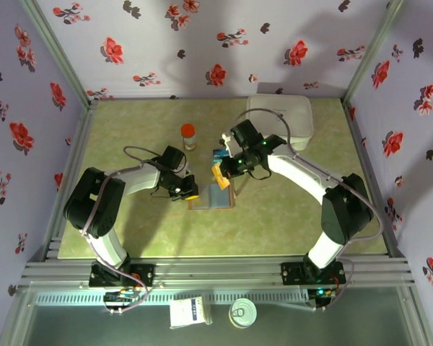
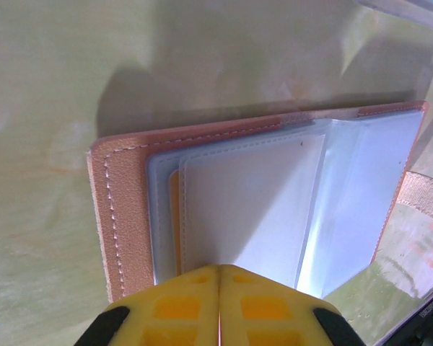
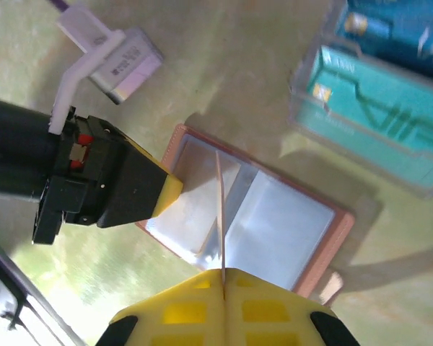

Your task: Take the credit cards out of the card holder

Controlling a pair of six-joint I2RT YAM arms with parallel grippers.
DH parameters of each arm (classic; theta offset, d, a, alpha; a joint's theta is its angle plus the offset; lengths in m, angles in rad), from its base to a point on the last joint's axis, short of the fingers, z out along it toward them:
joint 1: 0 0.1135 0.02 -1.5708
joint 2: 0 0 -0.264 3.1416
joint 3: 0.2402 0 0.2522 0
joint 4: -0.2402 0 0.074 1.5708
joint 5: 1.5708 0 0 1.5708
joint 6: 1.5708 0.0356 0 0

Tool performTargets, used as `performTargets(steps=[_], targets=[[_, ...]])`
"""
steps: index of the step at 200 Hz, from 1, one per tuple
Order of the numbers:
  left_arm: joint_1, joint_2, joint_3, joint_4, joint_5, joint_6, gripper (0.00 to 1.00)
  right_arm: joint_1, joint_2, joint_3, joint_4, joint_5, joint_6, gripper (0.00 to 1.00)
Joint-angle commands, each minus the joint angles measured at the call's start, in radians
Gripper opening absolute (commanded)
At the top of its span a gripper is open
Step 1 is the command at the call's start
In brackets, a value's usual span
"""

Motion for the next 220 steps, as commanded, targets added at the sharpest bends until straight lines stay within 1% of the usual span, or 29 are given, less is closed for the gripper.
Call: performTargets(steps=[1,32,57,72,88,123,161,220], targets=[[-0.001,-0.034,0.022,-0.025,0.006,-0.005,0.08,-0.011,0.047,0.076,-0.170,0.047,-0.317,0.00],[-0.002,-0.053,0.019,-0.026,0.007,-0.009,0.11,-0.029,0.101,0.206,-0.265,0.068,-0.593,0.00],[-0.001,-0.068,0.022,-0.034,0.007,-0.006,0.12,-0.036,0.145,0.302,-0.319,0.121,-0.826,0.00],[-0.002,-0.076,0.023,-0.041,0.005,-0.005,0.13,-0.038,0.178,0.354,-0.332,0.176,-0.905,0.00],[-0.001,-0.086,0.025,-0.047,0.005,-0.004,0.14,-0.053,0.223,0.422,-0.367,0.182,-0.985,0.00],[-0.001,-0.097,0.024,-0.055,0.001,-0.002,0.15,-0.098,0.354,0.627,-0.464,0.136,-1.080,0.00],[0.005,-0.105,0.024,-0.074,-0.011,0.001,0.15,-0.136,0.495,0.816,-0.522,0.087,-1.127,0.00],[0.015,-0.103,0.014,-0.077,-0.019,-0.009,0.15,-0.174,0.647,0.976,-0.507,0.051,-1.149,0.00]])
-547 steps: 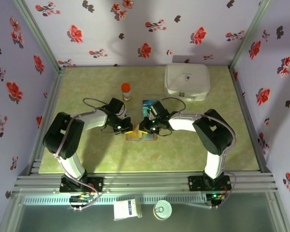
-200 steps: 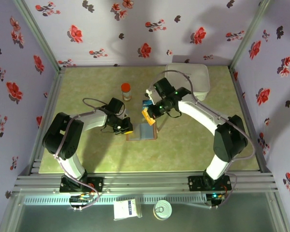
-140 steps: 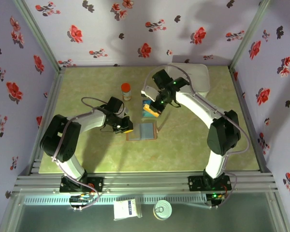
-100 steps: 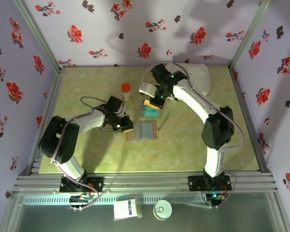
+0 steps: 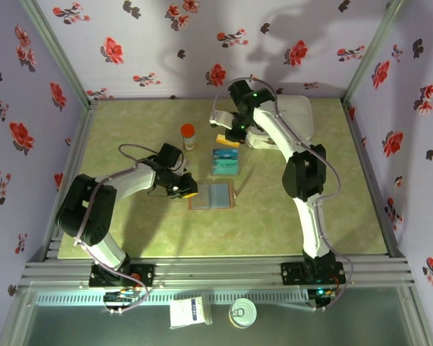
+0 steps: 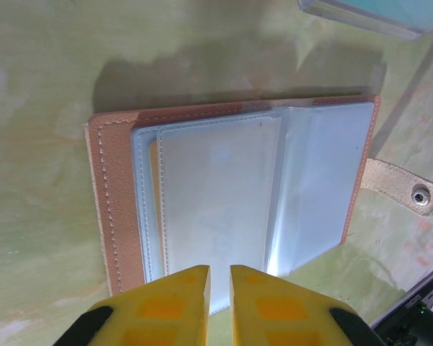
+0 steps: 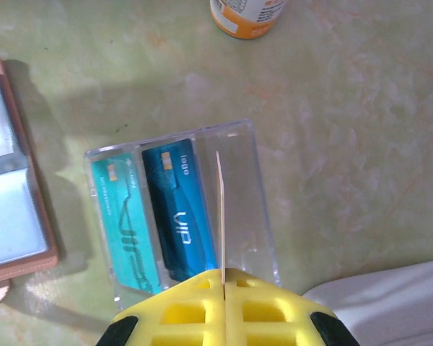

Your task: Take the credit cards out of the card holder

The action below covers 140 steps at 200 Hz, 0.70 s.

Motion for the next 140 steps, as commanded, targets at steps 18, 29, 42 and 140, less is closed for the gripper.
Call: performTargets(steps=[18,29,42,140], targets=[[0.013,-0.014,0.011,-0.025,-0.010,-0.009,0.15,-0.019,0.068,0.071,-0.006,-0.039,-0.039,0.00],[0.015,-0.009,0.009,-0.025,-0.011,-0.011,0.15,-0.021,0.077,0.074,0.004,-0.045,-0.045,0.00],[0.015,-0.002,0.011,-0.027,-0.007,-0.010,0.15,-0.022,0.086,0.074,0.018,-0.049,-0.049,0.00],[0.022,-0.001,-0.018,-0.018,-0.004,-0.008,0.15,-0.020,0.131,0.078,0.030,-0.064,-0.043,0.00]])
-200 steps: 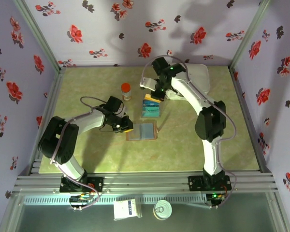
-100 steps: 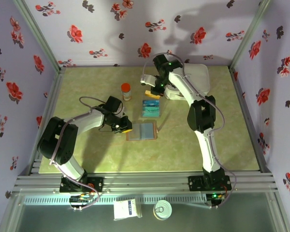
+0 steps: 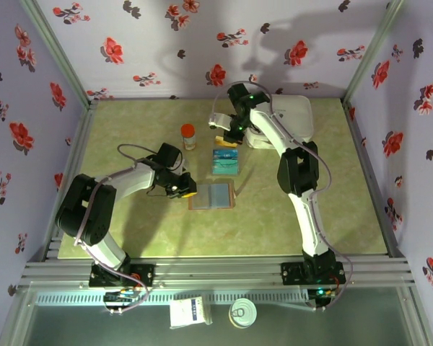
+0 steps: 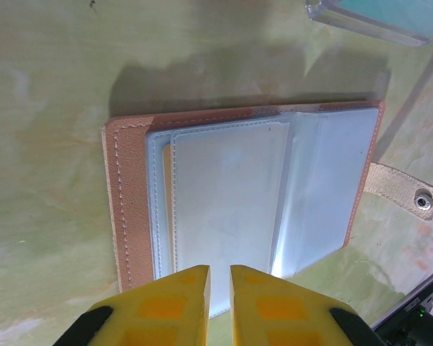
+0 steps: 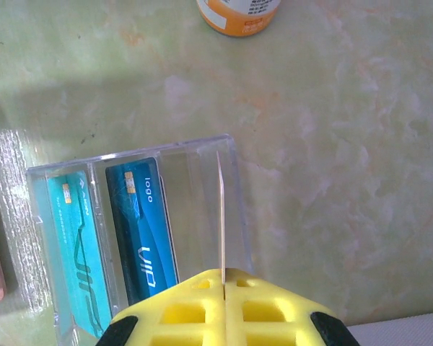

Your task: Take the credit cards out of the card holder

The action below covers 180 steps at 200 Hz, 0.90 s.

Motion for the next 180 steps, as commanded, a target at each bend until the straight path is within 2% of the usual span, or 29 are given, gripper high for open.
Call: performTargets(steps=[1,24,35,78,180], targets=[[0.009,-0.002,-0.017,-0.015,-0.004,-0.008,0.15,-0.004,0.026,0.032,-0.012,-0.020,-0.008,0.01],[0.009,0.000,-0.019,-0.014,0.000,-0.005,0.15,-0.002,0.025,0.035,-0.009,0.001,0.002,0.17],[0.009,-0.003,-0.019,-0.017,0.001,-0.005,0.15,-0.004,0.017,0.034,0.007,0.018,0.016,0.20],[0.009,-0.002,-0.017,-0.012,-0.002,-0.008,0.15,-0.004,-0.025,-0.008,0.153,0.116,0.083,0.20],[0.009,0.001,-0.011,-0.016,-0.001,-0.005,0.15,0.019,0.000,-0.108,0.216,0.104,0.098,0.21]])
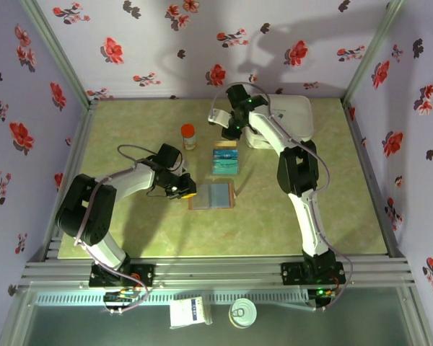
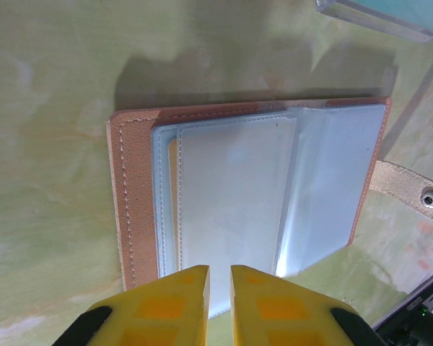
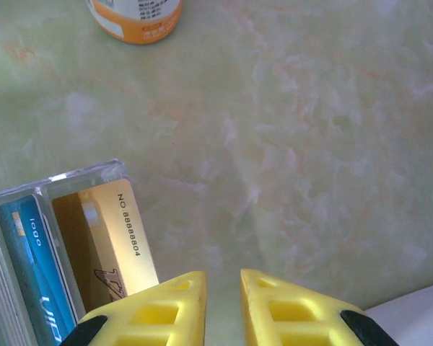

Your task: Take the credit cards out of the card holder

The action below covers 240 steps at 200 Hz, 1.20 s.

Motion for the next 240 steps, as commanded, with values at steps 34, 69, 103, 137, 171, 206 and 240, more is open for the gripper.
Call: performTargets(steps=[34,69,103,137,171,206,240], targets=[[0.009,0.000,0.002,-0.025,-0.002,0.002,0.15,0.013,-0.015,-0.035,0.007,0.026,0.017,0.21],[0.012,0.003,0.002,-0.010,-0.011,0.002,0.15,0.015,-0.088,-0.069,0.049,0.049,0.055,0.21],[0.019,0.014,0.008,-0.003,-0.033,0.013,0.15,0.022,-0.188,-0.170,0.116,0.057,0.160,0.22],[0.020,0.031,0.008,0.012,-0.036,0.023,0.13,0.050,-0.308,-0.339,0.211,0.078,0.361,0.24],[0.019,0.046,-0.009,0.034,-0.029,0.017,0.10,0.087,-0.422,-0.539,0.367,0.107,0.704,0.25],[0.019,0.022,-0.055,0.054,-0.057,-0.002,0.08,0.135,-0.536,-0.756,0.508,0.111,1.022,0.21],[0.013,0.010,-0.095,0.083,-0.069,-0.019,0.06,0.184,-0.612,-0.931,0.631,0.037,1.247,0.19]])
